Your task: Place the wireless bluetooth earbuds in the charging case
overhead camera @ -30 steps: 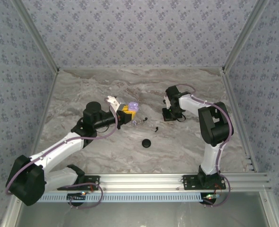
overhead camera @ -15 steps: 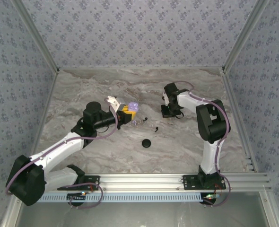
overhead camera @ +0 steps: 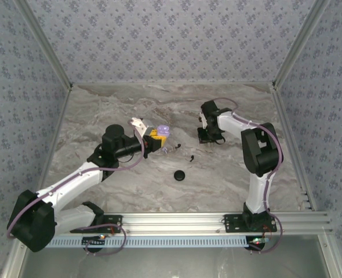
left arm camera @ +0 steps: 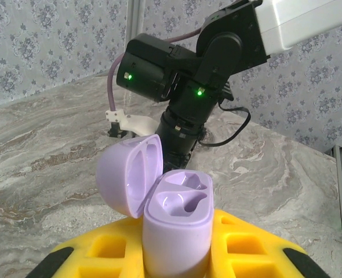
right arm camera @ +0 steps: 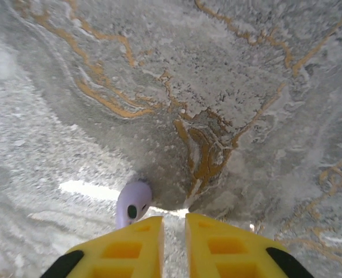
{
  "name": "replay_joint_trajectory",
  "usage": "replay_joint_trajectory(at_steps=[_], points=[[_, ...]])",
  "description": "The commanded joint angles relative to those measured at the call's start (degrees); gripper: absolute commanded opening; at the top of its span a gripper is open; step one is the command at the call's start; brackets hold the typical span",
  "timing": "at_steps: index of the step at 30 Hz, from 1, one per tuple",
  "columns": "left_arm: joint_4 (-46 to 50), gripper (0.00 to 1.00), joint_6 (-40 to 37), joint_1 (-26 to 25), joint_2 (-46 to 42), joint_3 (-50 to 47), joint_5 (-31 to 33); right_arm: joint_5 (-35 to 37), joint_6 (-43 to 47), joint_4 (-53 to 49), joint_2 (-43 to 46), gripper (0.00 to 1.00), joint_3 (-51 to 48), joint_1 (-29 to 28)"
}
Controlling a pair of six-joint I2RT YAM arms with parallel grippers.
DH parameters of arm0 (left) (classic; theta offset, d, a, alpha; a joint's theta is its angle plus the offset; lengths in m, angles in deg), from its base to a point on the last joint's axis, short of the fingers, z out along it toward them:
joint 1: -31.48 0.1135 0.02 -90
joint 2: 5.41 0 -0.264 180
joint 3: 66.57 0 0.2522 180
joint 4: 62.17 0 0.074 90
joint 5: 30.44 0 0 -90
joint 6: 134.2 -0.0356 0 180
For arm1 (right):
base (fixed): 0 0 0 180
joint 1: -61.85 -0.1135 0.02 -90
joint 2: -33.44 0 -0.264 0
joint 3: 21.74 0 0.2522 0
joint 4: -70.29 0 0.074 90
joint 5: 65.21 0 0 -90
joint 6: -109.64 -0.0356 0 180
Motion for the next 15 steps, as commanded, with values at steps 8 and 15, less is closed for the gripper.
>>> replay_joint_trajectory(at_steps=[8,15], points=[[-0.2,0.22,-1.1,-0.3,-0.7,1.7,0.4,-3.0,-5.4,-2.7,1.1,0.39,3.5,-0.8],[-0.2,0.22,-1.1,-0.3,-0.9,1.6,0.5,1.0,-8.1,-5.1,-2.2,0.39,6.1,-2.5]])
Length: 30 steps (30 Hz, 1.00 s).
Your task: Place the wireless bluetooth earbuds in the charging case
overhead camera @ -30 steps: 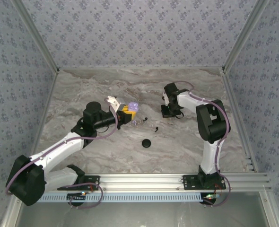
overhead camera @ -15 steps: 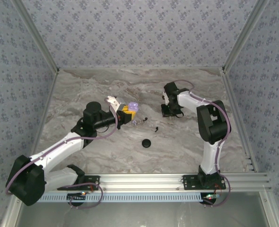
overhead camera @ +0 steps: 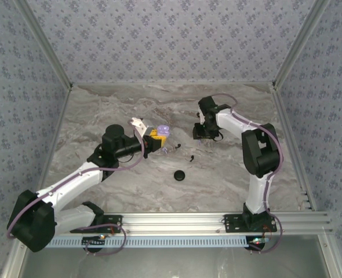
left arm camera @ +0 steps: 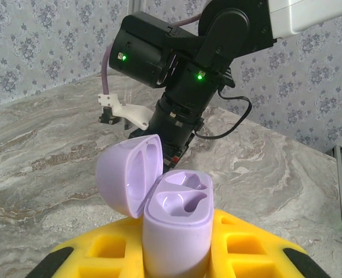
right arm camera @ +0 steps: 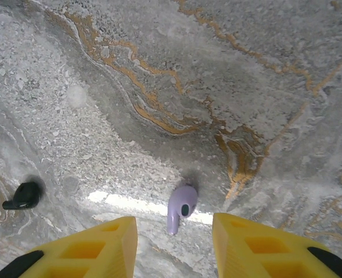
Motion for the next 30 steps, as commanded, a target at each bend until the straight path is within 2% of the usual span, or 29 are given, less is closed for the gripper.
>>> replay_joint_trajectory(at_steps=[1,5,30], points=[[-0.2,0.22,-1.2,-0.3,-0.9,1.7,0.3,2.7,-2.7,-3.5,-2.0,0.39,2.3,-0.9],[-0.2,0.22,-1.2,-0.3,-0.9,1.6,0.3,4.7,-2.8,-5.3,-3.7,0.38,3.8,-1.5],[-0.1,0.22,-1.3,-0.4,-0.9,1.5,0.4,5.9,-4.2,-8.3,-9.4,0.29,8.5,-2.0]])
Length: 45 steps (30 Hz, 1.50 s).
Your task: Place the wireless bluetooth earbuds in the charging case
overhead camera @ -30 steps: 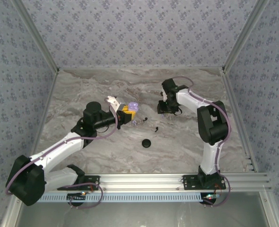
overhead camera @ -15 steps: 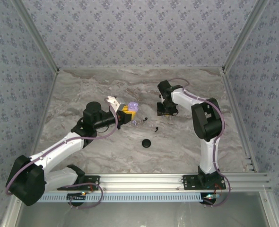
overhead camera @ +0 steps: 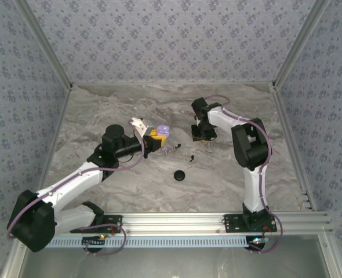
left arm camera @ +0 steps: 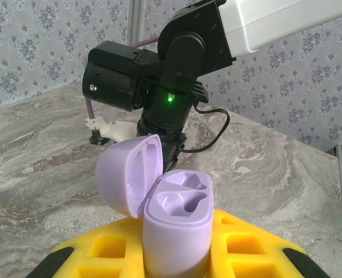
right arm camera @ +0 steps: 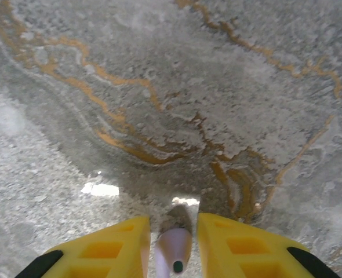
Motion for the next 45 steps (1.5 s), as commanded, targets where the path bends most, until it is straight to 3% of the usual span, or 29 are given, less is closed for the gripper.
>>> replay_joint_trajectory(at_steps=[1,12,18,23,45], points=[[-0.1,0.22,-0.8,-0.3,-0.9,1.5,0.4,1.5,-1.1,-2.9,-1.2,0.29,1.5,-0.5],[-0.1,0.22,-0.8,-0.4,-0.9,1.5,0.6,1.9,-0.6,-4.7,-3.1,0.25,2.6,-0.9],[-0.1,0.22,-0.7,-0.3,-0.8,1.6,0.6,1.2,-0.5,-4.6,-3.0,0.16,2.4,-1.2],[-0.1,0.22,-0.4,-0.4,-0.4,1.6,1.0,0.4,-0.3,-2.7,-1.1,0.14,1.1,-0.9],[-13.2,0.22,7.4,-2.4,9.9,0.3,8.3,-19.2,-1.3,17.0,13.8,0.15,-14.6,7.2]])
